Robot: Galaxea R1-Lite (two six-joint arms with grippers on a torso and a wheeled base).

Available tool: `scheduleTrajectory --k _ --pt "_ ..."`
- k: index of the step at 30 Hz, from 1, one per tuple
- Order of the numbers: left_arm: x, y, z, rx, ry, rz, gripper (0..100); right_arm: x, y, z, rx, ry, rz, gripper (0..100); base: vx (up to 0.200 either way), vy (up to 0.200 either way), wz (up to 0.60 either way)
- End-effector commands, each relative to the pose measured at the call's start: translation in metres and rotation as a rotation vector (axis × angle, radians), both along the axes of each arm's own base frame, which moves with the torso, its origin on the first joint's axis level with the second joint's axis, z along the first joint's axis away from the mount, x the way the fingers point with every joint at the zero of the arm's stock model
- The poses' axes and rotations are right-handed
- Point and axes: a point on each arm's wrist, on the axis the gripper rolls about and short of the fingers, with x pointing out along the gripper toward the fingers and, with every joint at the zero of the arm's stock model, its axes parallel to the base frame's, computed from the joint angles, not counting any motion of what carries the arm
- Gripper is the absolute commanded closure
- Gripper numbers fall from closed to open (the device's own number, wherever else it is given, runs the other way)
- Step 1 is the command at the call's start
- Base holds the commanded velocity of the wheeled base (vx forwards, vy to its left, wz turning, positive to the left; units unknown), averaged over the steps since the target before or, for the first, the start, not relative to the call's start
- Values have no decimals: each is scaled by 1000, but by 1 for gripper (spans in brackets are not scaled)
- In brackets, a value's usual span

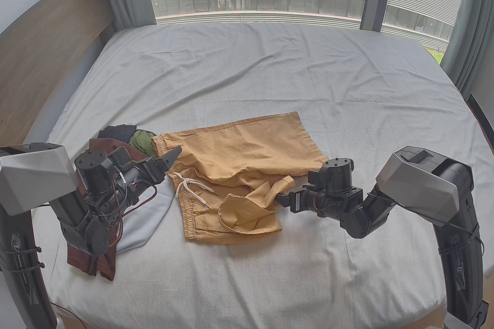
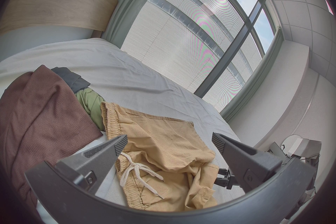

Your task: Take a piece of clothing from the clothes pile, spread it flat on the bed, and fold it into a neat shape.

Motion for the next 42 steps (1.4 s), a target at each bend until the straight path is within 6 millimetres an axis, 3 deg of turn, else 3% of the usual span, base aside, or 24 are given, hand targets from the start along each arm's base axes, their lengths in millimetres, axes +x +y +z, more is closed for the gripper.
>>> scheduleTrajectory --k 1,9,23,24,42 --pt "1 0 -3 2 9 0 0 3 10 4 16 -11 13 0 0 0 0" --pt "1 0 -4 2 10 0 0 6 21 10 99 13 -3 0 0 0 0" --pt "1 0 -3 2 9 1 0 8 22 9 204 77 -33 0 0 0 0" --pt "1 0 -4 2 10 0 0 8 22 8 203 79 -33 100 0 0 0" --pt "1 0 -4 3 10 1 0 6 15 3 200 80 -55 100 0 0 0"
